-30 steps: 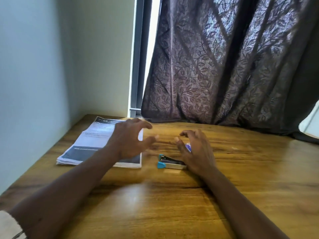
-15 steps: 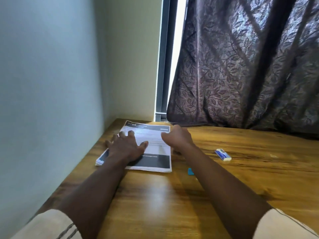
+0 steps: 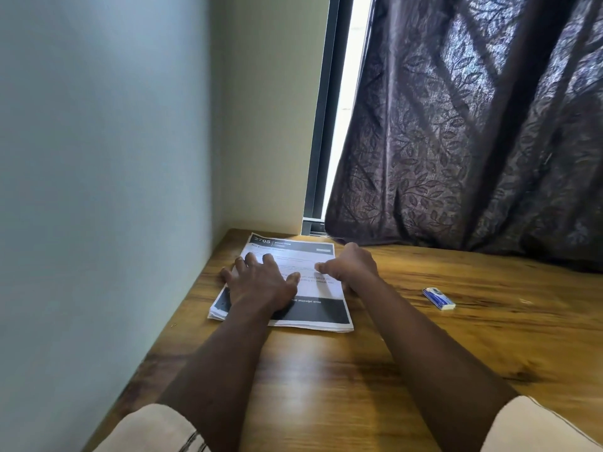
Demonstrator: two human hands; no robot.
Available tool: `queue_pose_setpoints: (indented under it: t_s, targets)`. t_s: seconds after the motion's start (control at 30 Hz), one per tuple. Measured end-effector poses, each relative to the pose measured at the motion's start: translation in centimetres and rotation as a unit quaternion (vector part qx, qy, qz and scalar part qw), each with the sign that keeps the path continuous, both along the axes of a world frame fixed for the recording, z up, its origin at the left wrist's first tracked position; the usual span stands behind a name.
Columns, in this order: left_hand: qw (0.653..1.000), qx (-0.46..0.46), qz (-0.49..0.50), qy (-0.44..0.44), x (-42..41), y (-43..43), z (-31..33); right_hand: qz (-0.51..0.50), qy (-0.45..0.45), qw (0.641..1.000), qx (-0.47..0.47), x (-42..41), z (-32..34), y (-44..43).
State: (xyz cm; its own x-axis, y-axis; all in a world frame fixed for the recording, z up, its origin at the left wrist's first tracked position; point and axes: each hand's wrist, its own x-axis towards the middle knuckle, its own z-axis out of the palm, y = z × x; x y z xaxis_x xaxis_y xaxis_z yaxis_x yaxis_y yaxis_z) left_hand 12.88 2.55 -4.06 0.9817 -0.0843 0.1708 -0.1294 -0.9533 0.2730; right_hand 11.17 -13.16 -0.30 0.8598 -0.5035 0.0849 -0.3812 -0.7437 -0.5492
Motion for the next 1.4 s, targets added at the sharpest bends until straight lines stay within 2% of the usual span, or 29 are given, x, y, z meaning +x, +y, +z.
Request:
queue_pose_setpoints:
  t_s: [0.13,0.37,0.57,0.7,0.83,0.93,1.0,1.07,1.17,1.23,1.3,1.4]
  targets:
    - [1.000,-0.013,-0.011,-0.002,0.3,0.0,-0.4,-0.009,0.022,1.000,0.016,0.1,0.3,0.3]
    - [1.000,-0.014,0.003,-0.003,0.2,-0.2,0.0,-0.059,-0.073,0.978,0.187,0.7,-0.5,-0.8]
    - [0.997,-0.013,0.039,-0.064,0.2,-0.3,0.7,0.003,-0.143,0.975,0.168,0.2,-2.0,-2.1]
    - [0.994,-0.038,0.051,-0.093,0.7,-0.2,0.8,-0.013,-0.203,0.962,0.183,-0.4,-2.6,-3.2]
    - [0.993,-0.034,0.034,-0.104,0.6,-0.7,0.8,-0.020,-0.253,0.934,0.253,-0.3,-3.0,-4.2]
    - [0.992,-0.050,0.021,-0.115,0.6,-0.7,0.8,0.019,-0.327,0.888,0.322,-0.9,-2.6,-4.3]
    - [0.986,-0.100,0.005,-0.133,0.5,-0.7,1.1,0.065,-0.360,0.857,0.363,-1.5,-2.1,-4.4]
    - [0.962,-0.226,-0.023,-0.153,0.5,-0.8,1.4,0.102,-0.374,0.828,0.405,-2.2,-1.5,-4.6]
    - [0.878,-0.451,-0.039,-0.155,0.8,-0.7,2.0,0.114,-0.381,0.809,0.433,-3.0,-1.2,-5.3]
    - [0.824,-0.549,-0.054,-0.130,0.9,-0.3,2.4,0.121,-0.381,0.815,0.419,-3.6,-0.8,-6.0]
    - [0.798,-0.587,-0.088,-0.105,0.8,0.0,2.8,0.147,-0.384,0.832,0.372,-4.3,0.1,-6.6]
    - [0.804,-0.567,-0.133,-0.119,0.4,-0.4,3.1,0.165,-0.379,0.879,0.239,-5.5,1.4,-7.2]
